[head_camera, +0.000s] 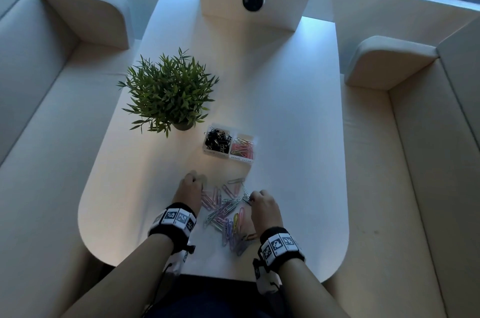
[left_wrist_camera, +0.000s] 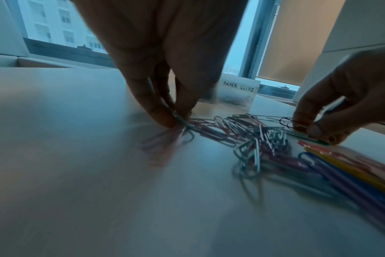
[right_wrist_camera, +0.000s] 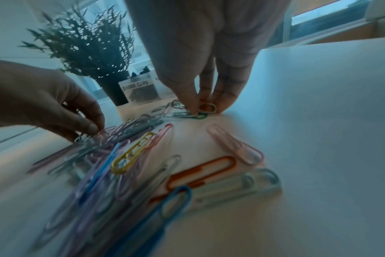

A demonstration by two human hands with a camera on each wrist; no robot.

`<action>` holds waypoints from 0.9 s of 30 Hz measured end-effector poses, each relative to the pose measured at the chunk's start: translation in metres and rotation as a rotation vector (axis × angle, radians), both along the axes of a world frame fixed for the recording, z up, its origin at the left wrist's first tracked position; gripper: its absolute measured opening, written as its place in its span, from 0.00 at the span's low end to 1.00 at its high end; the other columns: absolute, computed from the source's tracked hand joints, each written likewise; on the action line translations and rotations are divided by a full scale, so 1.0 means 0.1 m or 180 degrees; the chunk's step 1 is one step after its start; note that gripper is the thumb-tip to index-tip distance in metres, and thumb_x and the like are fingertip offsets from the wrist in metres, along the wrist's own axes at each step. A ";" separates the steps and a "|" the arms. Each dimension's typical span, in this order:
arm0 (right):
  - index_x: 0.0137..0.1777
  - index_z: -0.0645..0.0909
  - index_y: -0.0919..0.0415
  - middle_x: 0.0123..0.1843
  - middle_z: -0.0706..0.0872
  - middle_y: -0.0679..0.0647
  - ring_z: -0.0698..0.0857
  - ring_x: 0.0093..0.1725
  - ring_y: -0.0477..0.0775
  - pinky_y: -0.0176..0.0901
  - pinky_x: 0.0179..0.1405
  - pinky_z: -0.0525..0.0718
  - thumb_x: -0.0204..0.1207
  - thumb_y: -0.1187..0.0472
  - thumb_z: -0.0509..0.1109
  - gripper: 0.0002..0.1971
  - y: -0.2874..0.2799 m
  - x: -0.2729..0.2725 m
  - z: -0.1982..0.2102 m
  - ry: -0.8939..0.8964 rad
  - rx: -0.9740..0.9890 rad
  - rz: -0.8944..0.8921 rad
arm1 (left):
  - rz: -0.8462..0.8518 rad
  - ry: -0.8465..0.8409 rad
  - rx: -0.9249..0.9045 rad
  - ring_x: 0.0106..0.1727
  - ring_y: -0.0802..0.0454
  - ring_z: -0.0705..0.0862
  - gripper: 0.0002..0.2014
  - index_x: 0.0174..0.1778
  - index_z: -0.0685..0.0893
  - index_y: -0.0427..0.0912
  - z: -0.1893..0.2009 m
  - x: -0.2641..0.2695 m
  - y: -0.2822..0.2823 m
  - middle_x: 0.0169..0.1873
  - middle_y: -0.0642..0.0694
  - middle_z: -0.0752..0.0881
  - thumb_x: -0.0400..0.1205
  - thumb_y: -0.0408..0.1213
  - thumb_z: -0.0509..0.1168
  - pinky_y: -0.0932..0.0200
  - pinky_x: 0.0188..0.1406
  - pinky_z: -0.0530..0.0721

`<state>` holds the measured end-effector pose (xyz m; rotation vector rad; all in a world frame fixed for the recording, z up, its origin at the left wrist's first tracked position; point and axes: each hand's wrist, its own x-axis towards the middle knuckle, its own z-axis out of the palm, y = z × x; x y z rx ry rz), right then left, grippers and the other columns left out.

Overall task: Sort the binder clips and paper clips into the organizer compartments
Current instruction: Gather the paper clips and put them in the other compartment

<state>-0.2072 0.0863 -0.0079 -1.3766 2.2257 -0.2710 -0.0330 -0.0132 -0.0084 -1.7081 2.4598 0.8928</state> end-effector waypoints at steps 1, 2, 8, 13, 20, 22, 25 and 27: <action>0.45 0.82 0.67 0.42 0.84 0.60 0.80 0.37 0.56 0.43 0.35 0.79 0.73 0.77 0.61 0.10 -0.01 -0.03 0.00 -0.0035 -0.0041 -0.0063 | 0.0030 0.0009 0.0010 0.54 0.38 0.80 0.10 0.49 0.81 0.32 0.07 -0.02 -0.02 0.53 0.34 0.78 0.76 0.19 0.58 0.54 0.46 0.79; 0.45 0.84 0.67 0.41 0.86 0.60 0.82 0.37 0.57 0.44 0.36 0.82 0.73 0.76 0.61 0.10 -0.02 -0.07 0.01 -0.0094 -0.0101 -0.0156 | 0.0030 0.0048 0.0002 0.46 0.41 0.79 0.08 0.47 0.79 0.35 0.10 -0.03 -0.04 0.48 0.38 0.78 0.77 0.22 0.57 0.60 0.37 0.75; 0.42 0.86 0.65 0.38 0.88 0.56 0.84 0.37 0.53 0.35 0.39 0.77 0.72 0.73 0.67 0.07 -0.42 -0.29 0.47 -0.0310 -0.0995 -0.0327 | -0.0054 0.0370 0.0068 0.36 0.44 0.78 0.03 0.38 0.77 0.36 0.03 0.09 -0.17 0.41 0.39 0.82 0.73 0.25 0.64 0.61 0.33 0.72; 0.42 0.87 0.68 0.38 0.88 0.62 0.85 0.35 0.59 0.47 0.39 0.87 0.70 0.75 0.64 0.10 -1.10 -0.37 0.55 0.0216 -0.0699 0.0203 | -0.0202 0.0489 0.0047 0.48 0.37 0.84 0.05 0.44 0.84 0.32 0.03 0.16 -0.14 0.51 0.35 0.83 0.74 0.26 0.65 0.47 0.50 0.85; 0.58 0.83 0.60 0.50 0.86 0.58 0.82 0.49 0.59 0.48 0.41 0.83 0.71 0.63 0.72 0.14 -0.90 -0.27 0.58 0.0332 -0.0813 0.0370 | -0.1114 0.0135 -0.0140 0.51 0.38 0.80 0.18 0.55 0.80 0.32 -0.10 0.25 -0.16 0.56 0.35 0.75 0.68 0.22 0.62 0.50 0.55 0.84; 0.68 0.75 0.53 0.62 0.80 0.57 0.78 0.57 0.58 0.52 0.49 0.85 0.69 0.58 0.75 0.26 -0.53 -0.13 0.45 0.0276 -0.0302 0.0820 | -0.1240 -0.0106 -0.0188 0.49 0.42 0.78 0.17 0.54 0.81 0.34 -0.14 0.26 -0.14 0.55 0.38 0.75 0.69 0.21 0.64 0.53 0.50 0.85; 0.75 0.64 0.44 0.75 0.68 0.61 0.72 0.67 0.62 0.57 0.60 0.82 0.67 0.57 0.76 0.38 -0.19 0.06 0.15 0.0302 0.0244 0.1420 | -0.1358 -0.0396 -0.0364 0.41 0.44 0.81 0.17 0.44 0.85 0.35 -0.12 0.26 -0.11 0.46 0.40 0.81 0.61 0.20 0.75 0.59 0.34 0.85; 0.72 0.67 0.44 0.72 0.71 0.61 0.74 0.62 0.64 0.57 0.55 0.83 0.67 0.60 0.75 0.34 -0.20 0.12 0.00 0.0448 0.0162 0.1365 | -0.1313 -0.0368 -0.0548 0.37 0.42 0.82 0.15 0.38 0.85 0.35 -0.06 0.23 -0.13 0.39 0.38 0.83 0.59 0.21 0.78 0.60 0.25 0.83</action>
